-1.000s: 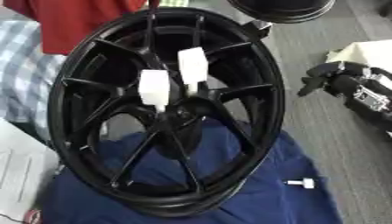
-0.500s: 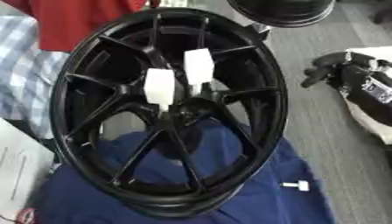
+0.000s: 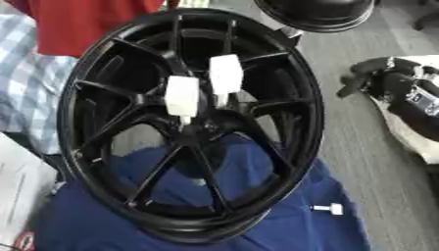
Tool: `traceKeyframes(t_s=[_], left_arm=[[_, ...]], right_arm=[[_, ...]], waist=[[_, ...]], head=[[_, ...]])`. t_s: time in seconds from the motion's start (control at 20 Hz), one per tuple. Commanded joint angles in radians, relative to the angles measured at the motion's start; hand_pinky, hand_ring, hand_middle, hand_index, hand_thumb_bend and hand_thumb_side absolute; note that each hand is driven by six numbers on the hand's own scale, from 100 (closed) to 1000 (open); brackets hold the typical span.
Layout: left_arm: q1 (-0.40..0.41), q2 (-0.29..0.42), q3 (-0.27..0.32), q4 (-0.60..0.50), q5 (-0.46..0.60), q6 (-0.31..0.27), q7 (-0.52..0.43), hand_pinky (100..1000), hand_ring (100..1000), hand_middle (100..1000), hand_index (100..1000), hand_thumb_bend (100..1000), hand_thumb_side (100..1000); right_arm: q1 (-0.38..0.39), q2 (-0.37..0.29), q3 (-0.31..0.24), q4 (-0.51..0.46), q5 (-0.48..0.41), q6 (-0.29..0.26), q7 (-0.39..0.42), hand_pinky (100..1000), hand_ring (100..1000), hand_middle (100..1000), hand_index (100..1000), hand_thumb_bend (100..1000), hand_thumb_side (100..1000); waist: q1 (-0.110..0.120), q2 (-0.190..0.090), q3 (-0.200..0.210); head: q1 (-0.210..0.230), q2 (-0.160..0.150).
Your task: Pull the pin out of the wheel hub.
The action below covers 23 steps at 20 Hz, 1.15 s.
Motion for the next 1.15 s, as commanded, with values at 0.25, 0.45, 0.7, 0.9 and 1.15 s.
traceKeyframes(t_s=[0.25, 0.45, 0.7, 0.9, 1.15], left_arm=[[-0.011, 0.013, 0.040, -0.083, 0.168, -0.007, 0.164, 782, 716, 625, 760, 100, 431], [0.048, -0.059, 0.033, -0.287, 0.404, 0.063, 0.513, 757, 703, 617, 759, 100, 499], [0.183, -0.231, -0.020, -0.659, 0.399, 0.201, 0.825, 757, 706, 620, 762, 100, 514], [0.228, -0.363, -0.073, -0.771, 0.327, 0.246, 0.877, 760, 722, 638, 777, 100, 521], [0.244, -0.470, -0.102, -0.779, 0.269, 0.217, 0.792, 767, 733, 650, 790, 100, 501]], right_arm=[[-0.005, -0.018, -0.014, -0.021, -0.004, -0.006, -0.003, 1000, 724, 622, 810, 100, 619], [-0.014, -0.019, -0.015, -0.021, -0.017, -0.015, -0.006, 1000, 724, 622, 810, 100, 609], [-0.047, -0.025, -0.010, -0.021, -0.049, -0.029, 0.002, 1000, 724, 622, 809, 100, 595], [-0.066, -0.030, -0.006, -0.021, -0.074, -0.050, 0.011, 1000, 725, 623, 809, 100, 585], [-0.075, -0.031, -0.004, -0.021, -0.086, -0.060, 0.017, 1000, 725, 624, 809, 100, 579]], waist=[[-0.001, -0.019, 0.006], [-0.008, -0.016, 0.007], [-0.019, -0.010, -0.011], [-0.027, -0.005, -0.026], [-0.030, -0.004, -0.037]], head=[[-0.001, 0.005], [0.001, 0.005], [0.019, 0.005], [0.038, 0.005], [0.052, 0.005]])
